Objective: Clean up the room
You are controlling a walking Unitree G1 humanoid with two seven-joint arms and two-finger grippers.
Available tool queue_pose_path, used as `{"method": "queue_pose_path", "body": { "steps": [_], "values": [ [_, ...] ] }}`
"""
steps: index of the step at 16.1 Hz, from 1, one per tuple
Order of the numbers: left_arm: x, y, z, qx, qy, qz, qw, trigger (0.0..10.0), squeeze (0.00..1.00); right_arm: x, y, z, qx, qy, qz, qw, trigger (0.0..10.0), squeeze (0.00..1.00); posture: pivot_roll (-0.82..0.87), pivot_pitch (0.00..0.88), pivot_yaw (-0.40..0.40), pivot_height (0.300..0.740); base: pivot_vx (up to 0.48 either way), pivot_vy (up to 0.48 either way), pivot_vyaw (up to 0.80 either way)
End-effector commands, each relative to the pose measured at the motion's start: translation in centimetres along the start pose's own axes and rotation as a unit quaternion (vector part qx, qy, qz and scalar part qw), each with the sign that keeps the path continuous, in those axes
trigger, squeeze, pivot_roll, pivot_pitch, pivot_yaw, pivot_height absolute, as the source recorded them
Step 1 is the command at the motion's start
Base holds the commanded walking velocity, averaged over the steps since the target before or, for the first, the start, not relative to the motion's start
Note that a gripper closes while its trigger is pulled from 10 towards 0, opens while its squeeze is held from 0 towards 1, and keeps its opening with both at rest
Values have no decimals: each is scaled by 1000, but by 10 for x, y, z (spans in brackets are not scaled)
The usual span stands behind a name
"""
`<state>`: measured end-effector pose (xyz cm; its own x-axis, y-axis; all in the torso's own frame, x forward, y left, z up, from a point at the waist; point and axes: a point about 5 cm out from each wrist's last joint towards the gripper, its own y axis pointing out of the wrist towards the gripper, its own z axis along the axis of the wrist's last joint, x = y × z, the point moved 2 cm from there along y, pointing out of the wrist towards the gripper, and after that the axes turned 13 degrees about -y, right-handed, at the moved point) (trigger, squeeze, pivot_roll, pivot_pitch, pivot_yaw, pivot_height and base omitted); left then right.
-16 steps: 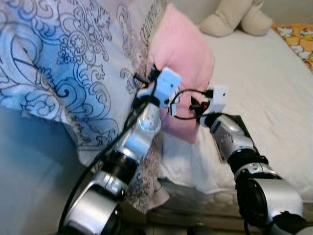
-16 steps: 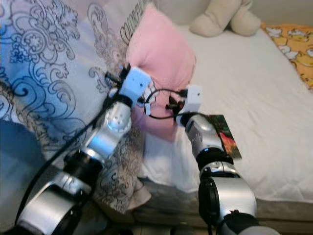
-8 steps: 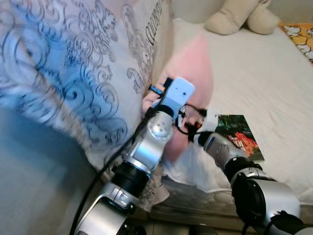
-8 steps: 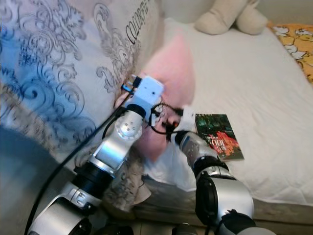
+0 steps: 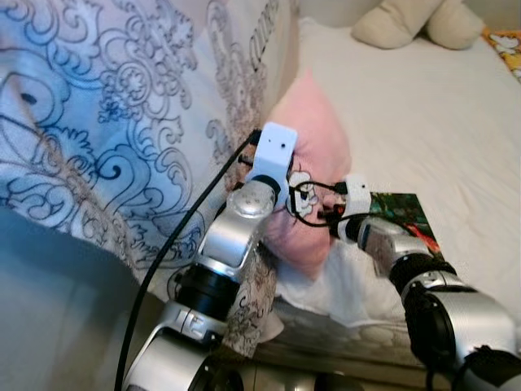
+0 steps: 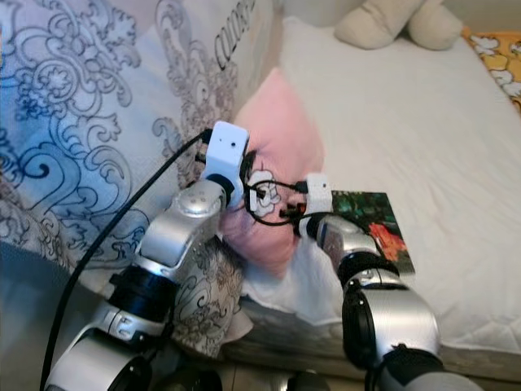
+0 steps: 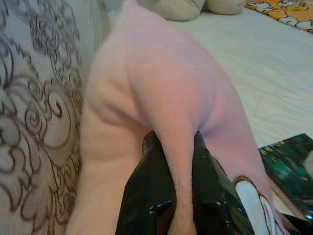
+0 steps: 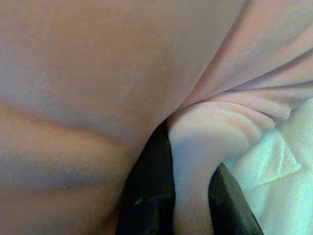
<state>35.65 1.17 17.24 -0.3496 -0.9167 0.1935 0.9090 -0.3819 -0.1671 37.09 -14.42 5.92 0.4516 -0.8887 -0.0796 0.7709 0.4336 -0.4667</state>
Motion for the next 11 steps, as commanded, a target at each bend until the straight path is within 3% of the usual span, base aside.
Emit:
{"method": "queue_pose_path", "body": {
  "steps": [1,6,8,9,10,11],
  "values": [
    [65,-3,12,9,-77,-86,993,10000,0,16,-8,7,-6,-31,-16,999,10000,0,-36,70,3,740,0,0,0],
    [77,-8,4,-48,-97,-130,985,10000,0,28,-15,-6,-56,-104,-35,992,10000,0,-41,63,-4,740,0,0,0],
    [74,-6,0,-39,-28,-131,990,10000,0,33,-16,-8,-59,-103,-66,991,10000,0,-50,57,0,740,0,0,0],
    [64,-1,-3,-24,29,-111,993,10000,0,30,-14,-11,-58,-101,-70,991,10000,0,-55,55,1,740,0,0,0],
    [60,1,-2,-16,53,-105,993,10000,0,29,-14,-12,-58,-100,-71,991,10000,0,-55,55,1,740,0,0,0],
    [57,3,-4,-19,51,-102,993,10000,0,26,-12,-16,-60,-99,-70,991,10000,0,-56,53,2,740,0,0,0]
  ]
}}
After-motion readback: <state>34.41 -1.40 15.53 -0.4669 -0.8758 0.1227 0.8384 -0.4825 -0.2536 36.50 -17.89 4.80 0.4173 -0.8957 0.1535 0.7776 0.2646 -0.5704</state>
